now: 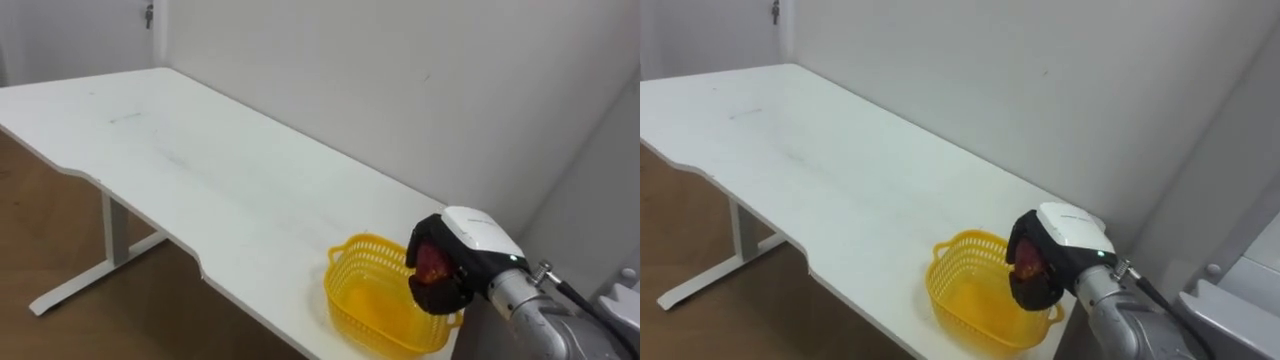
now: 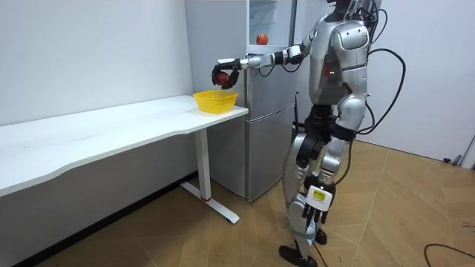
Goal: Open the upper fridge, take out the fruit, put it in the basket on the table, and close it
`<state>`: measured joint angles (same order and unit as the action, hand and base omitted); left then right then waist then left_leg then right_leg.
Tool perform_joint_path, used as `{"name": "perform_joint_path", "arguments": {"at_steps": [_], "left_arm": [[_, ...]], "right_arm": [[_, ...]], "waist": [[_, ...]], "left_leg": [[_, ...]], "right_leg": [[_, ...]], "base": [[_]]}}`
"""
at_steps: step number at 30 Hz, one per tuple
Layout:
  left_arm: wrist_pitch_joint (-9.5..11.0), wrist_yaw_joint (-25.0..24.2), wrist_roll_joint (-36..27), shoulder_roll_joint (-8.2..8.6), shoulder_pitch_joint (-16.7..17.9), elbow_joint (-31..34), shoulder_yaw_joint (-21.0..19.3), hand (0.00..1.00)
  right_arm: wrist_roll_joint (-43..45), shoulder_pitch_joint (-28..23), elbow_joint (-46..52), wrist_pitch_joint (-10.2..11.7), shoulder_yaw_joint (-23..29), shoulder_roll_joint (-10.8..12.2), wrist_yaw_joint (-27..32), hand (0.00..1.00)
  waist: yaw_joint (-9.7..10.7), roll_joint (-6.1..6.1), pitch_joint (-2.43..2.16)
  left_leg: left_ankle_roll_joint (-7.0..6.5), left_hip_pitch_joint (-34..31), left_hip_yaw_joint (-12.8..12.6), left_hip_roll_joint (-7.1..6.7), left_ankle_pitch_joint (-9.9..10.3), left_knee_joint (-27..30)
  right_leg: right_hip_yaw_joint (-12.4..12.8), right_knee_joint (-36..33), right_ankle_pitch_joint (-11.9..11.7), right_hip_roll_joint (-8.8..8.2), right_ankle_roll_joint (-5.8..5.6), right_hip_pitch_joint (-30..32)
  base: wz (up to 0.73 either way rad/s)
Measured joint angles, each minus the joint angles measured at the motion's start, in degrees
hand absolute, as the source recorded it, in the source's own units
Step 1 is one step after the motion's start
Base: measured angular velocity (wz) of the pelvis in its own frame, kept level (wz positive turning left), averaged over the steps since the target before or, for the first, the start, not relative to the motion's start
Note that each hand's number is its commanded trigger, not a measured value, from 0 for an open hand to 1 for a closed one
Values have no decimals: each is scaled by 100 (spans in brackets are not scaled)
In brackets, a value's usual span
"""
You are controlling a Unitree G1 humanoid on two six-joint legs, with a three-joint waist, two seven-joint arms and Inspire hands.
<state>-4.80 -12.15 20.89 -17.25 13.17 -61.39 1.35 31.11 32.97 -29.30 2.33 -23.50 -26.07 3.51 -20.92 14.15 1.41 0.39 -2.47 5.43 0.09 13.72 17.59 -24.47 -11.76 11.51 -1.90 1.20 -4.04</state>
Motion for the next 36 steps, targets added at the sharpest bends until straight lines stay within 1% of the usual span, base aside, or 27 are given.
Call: {"name": "perform_joint_path", "arguments": {"at_steps": [5,10,21,25,36], "left_arm": [[0,-84,1,-1,7,3,0,0],[0,-98,7,0,5,78,9,0],[-15,-75,6,0,6,112,9,0],[-14,-35,9,0,4,114,5,0],[-21,49,5,-1,2,195,-3,0]], "right_arm": [[4,0,-2,-2,-32,0,-72,0],[1,0,-2,4,-33,0,-71,0],[43,0,-2,8,-33,0,-61,0],[44,0,0,9,-32,0,-53,0],[40,1,3,6,-24,0,-51,0]], "waist": [[12,-23,19],[3,-41,32],[-5,-40,31],[5,-52,39],[24,-99,36]], "left_leg": [[0,-35,40,-2,0,-27],[1,-39,68,-8,0,-33],[2,-21,73,-11,-2,-9],[2,4,86,-9,-2,-26],[2,20,71,-12,-2,-6]], "right_leg": [[-77,1,0,-3,0,8],[-80,2,0,0,0,7],[-77,9,0,2,0,6],[-65,9,0,3,0,-14],[-69,7,0,0,0,-48]], "base": [[5],[2],[0],[0],[0]]}}
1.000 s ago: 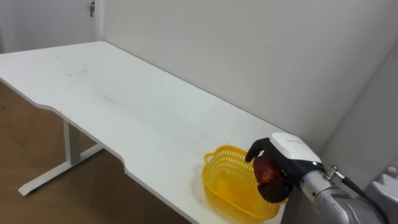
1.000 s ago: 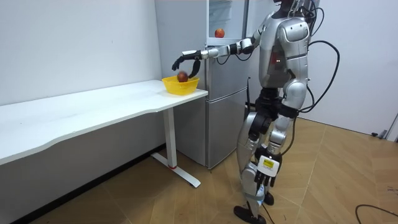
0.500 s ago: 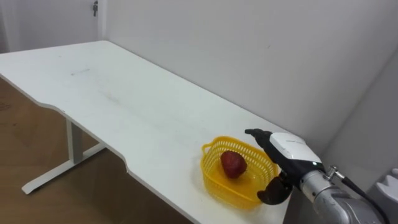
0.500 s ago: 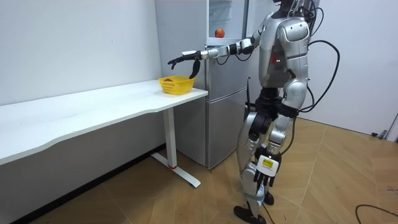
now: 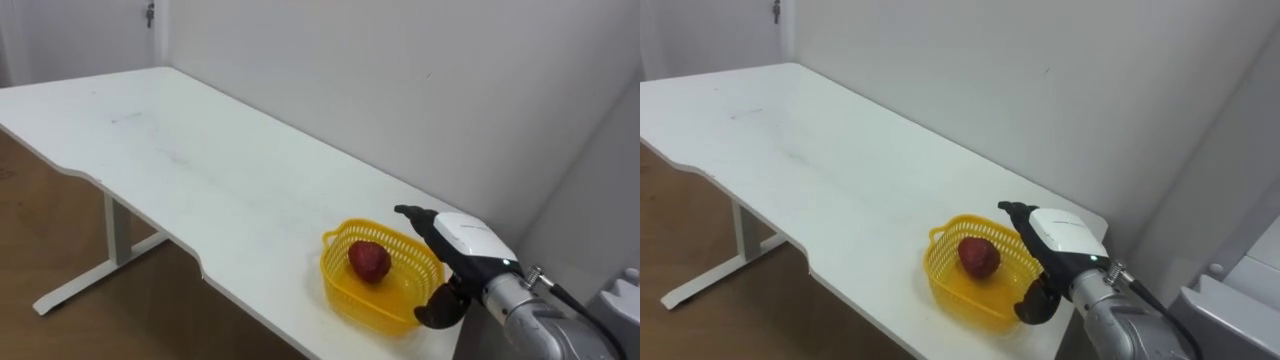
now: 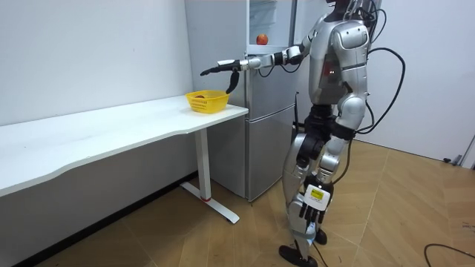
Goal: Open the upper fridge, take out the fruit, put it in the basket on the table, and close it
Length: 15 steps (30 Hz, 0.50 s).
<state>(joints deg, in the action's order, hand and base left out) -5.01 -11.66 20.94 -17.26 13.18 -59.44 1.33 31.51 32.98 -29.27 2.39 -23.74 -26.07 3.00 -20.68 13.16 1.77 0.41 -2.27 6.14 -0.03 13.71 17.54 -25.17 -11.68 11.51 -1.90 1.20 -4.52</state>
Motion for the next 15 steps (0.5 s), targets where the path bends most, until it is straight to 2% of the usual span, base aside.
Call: {"name": "perform_joint_path", "arguments": {"at_steps": [5,9,11,15], "left_arm": [[0,102,-4,3,-17,-30,15,0],[1,109,-2,28,-4,-26,11,0],[0,139,3,70,34,-26,16,0],[4,242,-9,215,199,45,-23,0]], "right_arm": [[-55,-1,52,4,2,0,9,0],[-213,-29,434,23,57,0,102,0],[-282,-35,633,82,92,0,204,0],[-361,-90,1223,184,420,82,591,0]], "waist": [[14,-36,8],[138,-130,-5],[194,-205,-23],[324,-422,-100]], "left_leg": [[0,14,4,0,0,-19],[-1,15,-2,-11,1,3],[-4,57,-7,-27,-1,-7],[-24,245,-159,-17,-13,-139]], "right_leg": [[26,1,0,4,0,-21],[105,1,0,6,0,-25],[132,1,0,-4,0,-48],[249,2,0,-17,0,-106]], "base": [[0],[0],[-5],[-18]]}}
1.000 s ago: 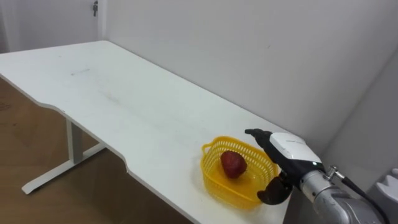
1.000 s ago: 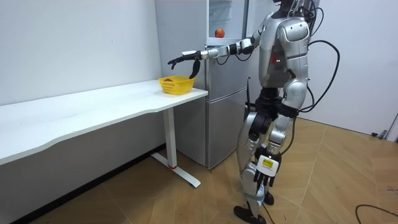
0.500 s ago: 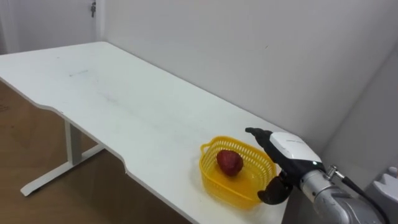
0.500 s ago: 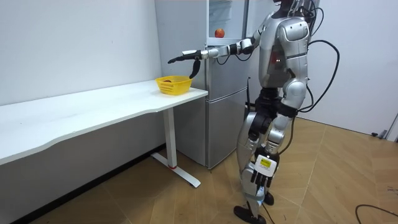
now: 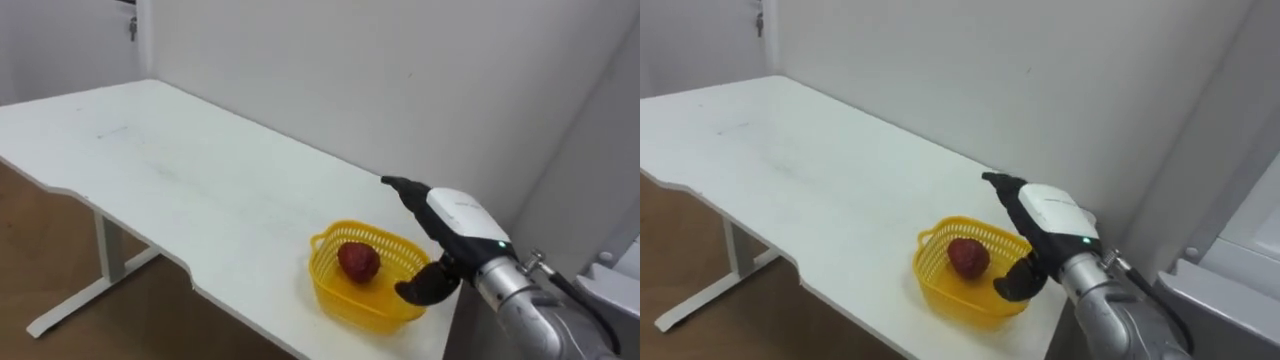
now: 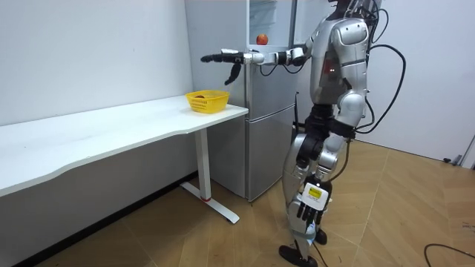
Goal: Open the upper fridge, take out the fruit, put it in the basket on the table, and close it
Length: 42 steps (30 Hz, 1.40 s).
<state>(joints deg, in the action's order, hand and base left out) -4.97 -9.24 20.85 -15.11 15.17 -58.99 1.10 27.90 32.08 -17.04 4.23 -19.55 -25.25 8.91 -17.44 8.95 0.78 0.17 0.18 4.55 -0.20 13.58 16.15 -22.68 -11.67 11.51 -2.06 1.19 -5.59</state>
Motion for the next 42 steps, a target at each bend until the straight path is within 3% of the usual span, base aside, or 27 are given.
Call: {"name": "perform_joint_path", "arguments": {"at_steps": [2,4,7,10,13,15,22,25,30,42], "left_arm": [[4,14,-46,48,70,-1,21,0],[20,19,-61,78,101,-15,41,0],[32,23,-30,163,68,-15,55,0],[55,17,-39,260,55,-30,89,0],[110,40,-51,267,9,-57,62,0],[192,48,-83,311,22,-154,-55,0],[382,300,-218,550,87,-556,-81,0],[423,373,-272,570,73,-586,-83,0],[472,415,-283,567,116,-644,-80,0],[497,414,-280,564,118,-629,-87,0]], "right_arm": [[-166,-45,241,75,145,90,197,0],[-280,-82,490,134,316,248,352,0],[-255,-350,1061,150,590,553,509,0],[-312,-607,1579,235,698,767,660,0],[-265,-822,2069,307,829,853,792,0],[-241,-1098,2415,468,1020,915,892,0],[-33,-2216,3569,848,1469,1119,1531,0],[100,-2641,3856,954,1605,1225,1704,0],[189,-2891,4025,1104,1869,1236,2090,0],[364,-2901,3993,1143,2678,1188,2669,0]], "waist": [[68,-103,-26],[188,-220,-8],[356,-346,-40],[500,-519,-34],[621,-615,-73],[630,-672,-88],[1040,-812,-78],[1192,-843,-109],[1434,-874,-124],[1579,-711,-124]], "left_leg": [[0,126,-63,14,0,-70],[0,244,-105,38,1,-86],[1,266,-172,46,0,-90],[-4,349,-307,50,0,-183],[-6,382,-458,88,-1,-242],[-5,478,-590,113,-1,-265],[-7,592,-898,156,3,-404],[-6,650,-958,167,2,-463],[-6,673,-1014,166,1,-500],[-6,817,-1123,169,0,-543]], "right_leg": [[41,1,0,1,0,-78],[70,2,0,15,-1,-160],[145,2,0,18,0,-139],[237,-10,-1,5,-2,-167],[379,-16,-3,25,1,-100],[495,-11,-6,46,6,-102],[759,-10,-7,91,5,-68],[847,-23,-9,113,8,-53],[892,-14,-8,117,8,-35],[1032,21,-7,143,4,-55]], "base": [[-17],[-11],[-11],[-21],[-24],[-34],[-21],[-14],[-7],[-5]]}}
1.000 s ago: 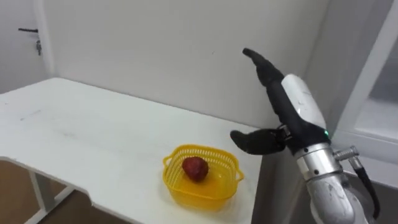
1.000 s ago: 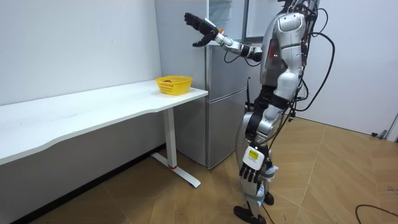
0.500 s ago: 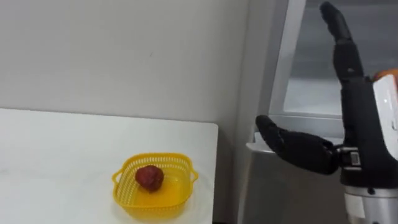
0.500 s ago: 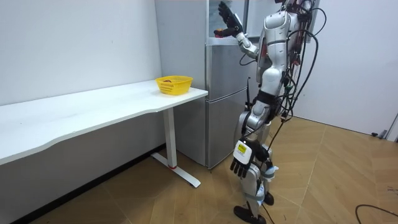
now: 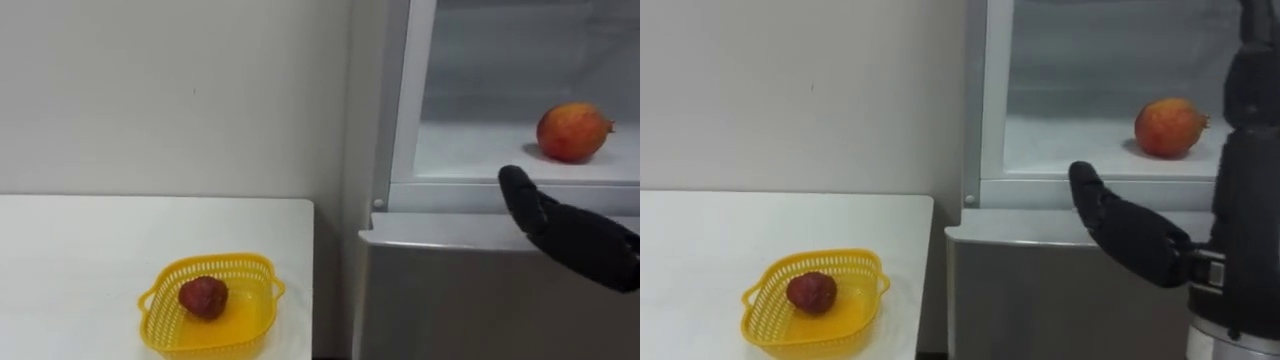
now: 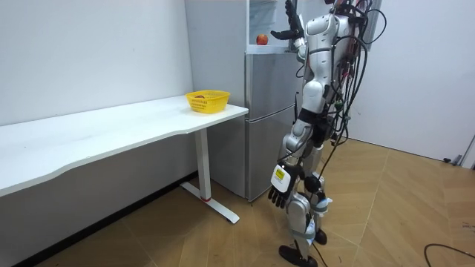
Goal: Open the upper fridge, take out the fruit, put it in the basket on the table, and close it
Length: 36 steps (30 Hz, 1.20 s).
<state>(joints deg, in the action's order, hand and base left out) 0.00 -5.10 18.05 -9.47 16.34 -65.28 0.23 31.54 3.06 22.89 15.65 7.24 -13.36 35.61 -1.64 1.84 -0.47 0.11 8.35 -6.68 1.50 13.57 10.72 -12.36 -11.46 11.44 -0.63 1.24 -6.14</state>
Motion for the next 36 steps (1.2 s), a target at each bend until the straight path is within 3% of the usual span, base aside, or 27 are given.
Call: {"name": "perform_joint_path", "arguments": {"at_steps": [2,3,10,16,21,29,32,34,36], "left_arm": [[0,7,0,-4,-5,-1,-1,0],[1,7,-5,-13,-10,-5,-6,0],[-1,-66,-40,-84,-9,-9,-66,0],[-1,-138,-28,-128,-23,-8,-70,0],[-12,-245,7,-131,19,18,-136,0],[-21,-344,8,-156,105,240,-244,0],[-77,-345,2,-163,126,285,-242,0],[-178,-341,-9,-183,128,326,-242,0],[-252,-338,-9,-208,136,342,-242,0]], "right_arm": [[-31,2,-101,-2,86,-56,63,0],[-94,7,-211,-7,133,-105,63,0],[-1098,136,-828,-182,337,-491,-269,0],[-1576,838,-1281,-204,364,-811,-394,0],[-1828,1117,-1610,-265,395,-914,-434,0],[-2447,1361,-1980,-571,548,-1322,-623,0],[-2461,1472,-2223,-589,539,-1395,-615,0],[-2463,1656,-2552,-814,540,-1426,-602,0],[-2466,1698,-2631,-903,539,-1433,-595,0]], "waist": [[-22,44,9],[-7,109,37],[-9,305,43],[-8,340,40],[-19,336,72],[-21,364,60],[-41,445,59],[-41,530,42],[-48,565,24]], "left_leg": [[0,29,-18,2,0,-1],[0,27,-17,3,0,-1],[-1,-7,-21,-7,0,15],[-1,-80,74,-11,0,46],[-1,-100,175,-15,0,63],[2,-121,254,-18,-2,63],[5,-75,253,-18,-4,65],[4,-70,235,-20,-4,92],[4,-87,267,-25,-4,106]], "right_leg": [[14,-1,0,0,0,-18],[13,-5,2,-2,-2,-17],[19,-23,14,-13,-13,12],[-51,-16,13,-16,-13,18],[-123,-19,13,-25,-13,23],[-191,-21,13,-31,-12,-14],[-196,-9,14,-27,-12,-76],[-199,9,14,-28,-11,-73],[-216,62,13,-26,-11,-90]], "base": [[-5],[0],[0],[6],[9],[3],[0],[0],[7]]}}
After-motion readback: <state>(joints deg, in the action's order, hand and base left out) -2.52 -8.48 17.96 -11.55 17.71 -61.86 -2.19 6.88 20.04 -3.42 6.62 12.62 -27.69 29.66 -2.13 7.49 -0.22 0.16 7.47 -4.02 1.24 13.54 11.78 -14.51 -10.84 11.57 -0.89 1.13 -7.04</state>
